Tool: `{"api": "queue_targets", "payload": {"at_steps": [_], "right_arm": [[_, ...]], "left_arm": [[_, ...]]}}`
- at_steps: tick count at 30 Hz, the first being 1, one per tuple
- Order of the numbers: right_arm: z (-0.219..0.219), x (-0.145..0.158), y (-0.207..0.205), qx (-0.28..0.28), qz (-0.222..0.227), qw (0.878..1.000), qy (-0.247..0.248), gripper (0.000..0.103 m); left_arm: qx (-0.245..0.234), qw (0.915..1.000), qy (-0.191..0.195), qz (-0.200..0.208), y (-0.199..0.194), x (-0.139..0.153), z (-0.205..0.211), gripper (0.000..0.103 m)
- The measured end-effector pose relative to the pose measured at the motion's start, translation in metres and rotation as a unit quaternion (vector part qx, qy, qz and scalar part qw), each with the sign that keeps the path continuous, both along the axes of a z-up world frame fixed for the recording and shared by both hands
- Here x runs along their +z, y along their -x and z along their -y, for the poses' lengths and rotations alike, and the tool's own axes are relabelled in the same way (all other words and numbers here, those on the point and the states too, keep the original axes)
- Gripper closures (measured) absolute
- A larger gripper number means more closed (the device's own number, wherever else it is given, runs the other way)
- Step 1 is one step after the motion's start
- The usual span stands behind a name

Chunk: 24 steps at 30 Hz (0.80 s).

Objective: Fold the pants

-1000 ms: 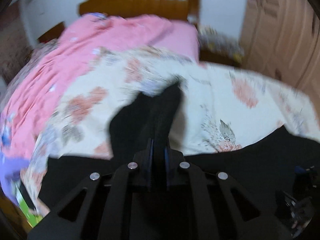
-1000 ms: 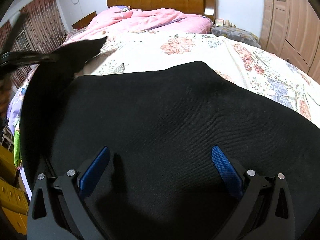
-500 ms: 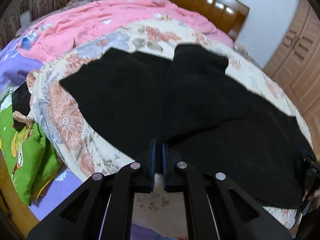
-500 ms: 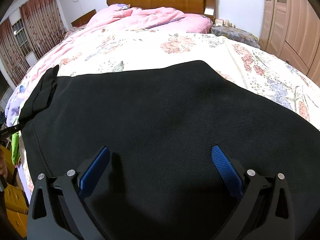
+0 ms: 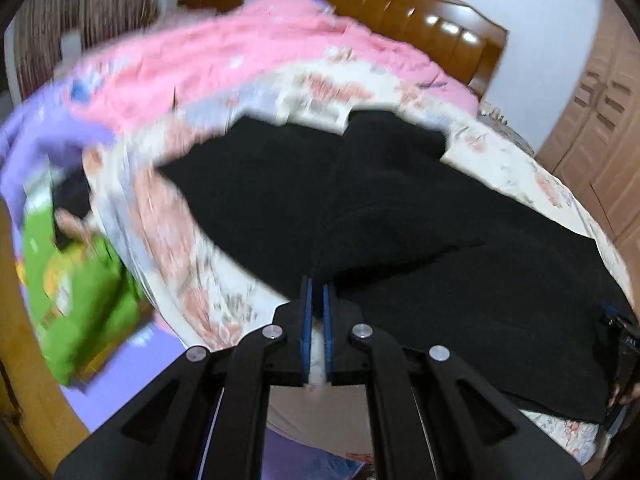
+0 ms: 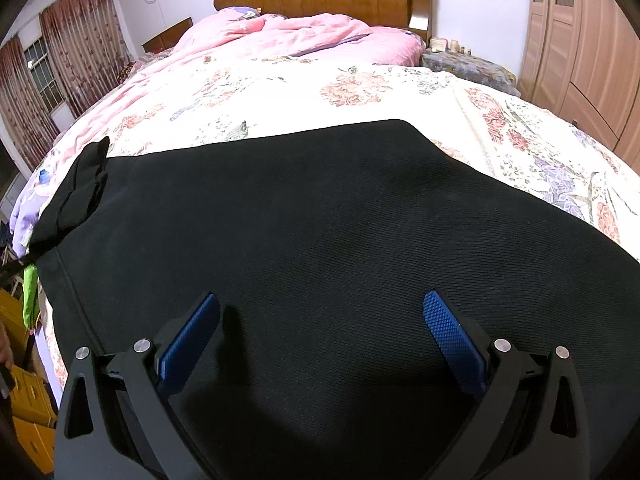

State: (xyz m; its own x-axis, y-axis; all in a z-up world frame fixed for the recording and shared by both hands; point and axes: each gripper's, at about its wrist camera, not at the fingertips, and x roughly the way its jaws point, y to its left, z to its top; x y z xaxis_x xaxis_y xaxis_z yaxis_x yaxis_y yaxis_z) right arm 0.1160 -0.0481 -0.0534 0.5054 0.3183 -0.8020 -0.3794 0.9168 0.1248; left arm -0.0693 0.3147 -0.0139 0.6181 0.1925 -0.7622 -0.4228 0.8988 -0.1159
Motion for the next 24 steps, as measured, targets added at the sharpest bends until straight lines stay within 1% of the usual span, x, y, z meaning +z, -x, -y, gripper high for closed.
{"api": "queue_targets", "payload": {"at_steps": [1,2,4,5,6,7,8,9,10,11,13,15,16,17,18,19,20,21,22,23,24], "right_arm": [[0.0,0.0,0.0,0.0,0.0,1.0,0.001,0.004],[0.0,0.0,0.0,0.0,0.0,1.0,0.002,0.004],[0.0,0.0,0.001,0.0,0.0,1.0,0.003,0.004],[0.001,0.0,0.002,0.0,0.0,1.0,0.002,0.004],[0.0,0.002,0.004,-0.002,0.002,1.0,0.008,0.004],[-0.002,0.002,0.004,-0.003,0.004,1.0,0.018,0.004],[-0.009,0.006,0.008,0.007,0.008,1.0,0.022,0.004],[-0.016,0.01,0.011,0.024,0.011,1.0,0.014,0.004],[-0.032,0.018,0.019,0.06,0.017,0.998,-0.003,0.004],[-0.044,0.022,0.023,0.079,0.023,0.997,-0.003,0.004],[-0.082,0.026,0.034,0.134,0.036,0.99,0.019,0.004],[-0.119,0.021,0.042,0.179,0.051,0.981,0.047,0.004],[-0.13,0.018,0.043,0.19,0.055,0.979,0.054,0.004],[-0.139,0.014,0.043,0.196,0.054,0.977,0.057,0.004],[-0.147,0.008,0.041,0.199,0.043,0.977,0.057,0.004],[-0.15,0.005,0.04,0.198,0.038,0.978,0.055,0.004],[-0.15,0.0,0.039,0.195,0.034,0.979,0.056,0.004],[-0.149,-0.006,0.039,0.189,0.028,0.98,0.058,0.004],[-0.146,-0.008,0.038,0.185,0.026,0.981,0.05,0.004],[-0.143,-0.006,0.038,0.182,0.027,0.982,0.039,0.004],[-0.139,-0.005,0.036,0.174,0.024,0.984,0.03,0.004]], "left_arm": [[-0.005,0.9998,-0.021,-0.002,-0.003,0.004,0.003,0.099],[-0.008,0.9996,-0.023,-0.015,-0.01,-0.002,0.0,0.099],[-0.008,0.9994,0.009,-0.033,-0.019,-0.021,-0.014,0.098],[-0.011,0.9991,0.013,-0.039,-0.021,-0.029,-0.016,0.098],[-0.014,0.9992,0.004,-0.038,-0.02,-0.029,-0.013,0.098],[-0.016,0.9992,-0.012,-0.036,-0.019,-0.026,-0.009,0.093],[-0.017,0.9988,-0.03,-0.036,-0.016,-0.022,-0.004,0.082],[-0.013,0.9983,-0.04,-0.04,-0.015,-0.019,-0.002,0.069],[-0.008,0.9981,-0.045,-0.04,-0.012,-0.016,-0.001,0.04],[-0.009,0.9984,-0.051,-0.022,-0.004,-0.005,0.003,0.025],[-0.007,0.997,-0.077,-0.006,0.003,0.009,0.008,0.02],[-0.033,0.9937,-0.107,0.012,0.004,0.028,0.023,0.011],[-0.05,0.9912,-0.122,0.015,-0.001,0.034,0.031,0.009],[-0.07,0.9868,-0.146,0.009,-0.011,0.036,0.04,0.009],[-0.094,0.9789,-0.181,-0.015,-0.027,0.033,0.051,0.009],[-0.111,0.973,-0.199,-0.032,-0.037,0.028,0.058,0.009],[-0.145,0.9624,-0.222,-0.057,-0.052,0.019,0.067,0.01],[-0.172,0.9538,-0.234,-0.077,-0.064,0.01,0.072,0.013],[-0.19,0.9471,-0.242,-0.092,-0.073,0.002,0.074,0.022],[-0.209,0.9367,-0.259,-0.11,-0.083,-0.007,0.076,0.027],[-0.218,0.9284,-0.276,-0.121,-0.09,-0.015,0.076,0.028]]}}
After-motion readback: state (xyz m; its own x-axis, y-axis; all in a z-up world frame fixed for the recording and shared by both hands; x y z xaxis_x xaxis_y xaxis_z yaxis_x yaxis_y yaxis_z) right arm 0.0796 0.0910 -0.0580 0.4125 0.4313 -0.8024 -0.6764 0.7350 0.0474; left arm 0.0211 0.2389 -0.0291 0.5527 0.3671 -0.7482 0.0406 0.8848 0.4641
